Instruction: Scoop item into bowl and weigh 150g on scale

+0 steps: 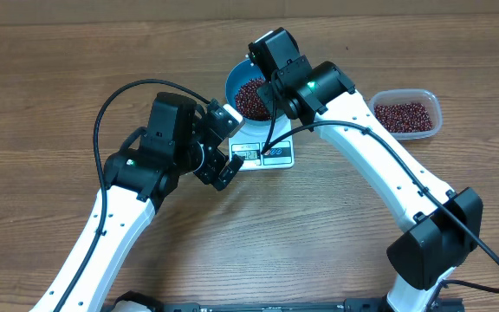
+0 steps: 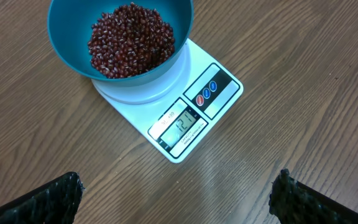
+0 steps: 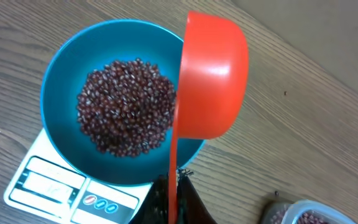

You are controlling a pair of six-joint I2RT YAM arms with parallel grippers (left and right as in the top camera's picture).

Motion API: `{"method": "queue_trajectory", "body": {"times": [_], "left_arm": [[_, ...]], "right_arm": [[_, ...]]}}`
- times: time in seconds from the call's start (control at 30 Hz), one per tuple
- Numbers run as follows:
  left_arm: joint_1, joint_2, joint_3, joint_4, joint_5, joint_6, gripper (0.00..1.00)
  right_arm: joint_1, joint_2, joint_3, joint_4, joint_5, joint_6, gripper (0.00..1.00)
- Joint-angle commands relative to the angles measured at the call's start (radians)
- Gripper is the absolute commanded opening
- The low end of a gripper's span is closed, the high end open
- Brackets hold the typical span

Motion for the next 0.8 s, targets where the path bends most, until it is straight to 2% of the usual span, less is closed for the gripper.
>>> {"method": "queue_trajectory", "body": {"times": [0.0, 0.3, 0.53, 0.77], "left_arm": [[-0.007, 0.004, -0.002, 0.003, 0.005, -0.01, 1.0], [-0.007, 0.004, -0.002, 0.003, 0.005, -0.01, 1.0], [-0.007, 0.004, -0.002, 0.003, 0.005, -0.01, 0.99], [-0.007, 0.004, -0.002, 0.003, 0.005, -0.01, 1.0]], "right_arm": [[-0.021, -0.053, 0.031, 0.011, -0.065, 0.005, 0.04], [-0.188, -0.135, 0.031, -0.047, -0.242, 0.05, 0.04], [-0.413, -0.24, 0.031, -0.119, -0.393, 0.053, 0.04], [-0.645, -0.249, 0.029, -0.23, -0.537, 0.039, 0.04]]}}
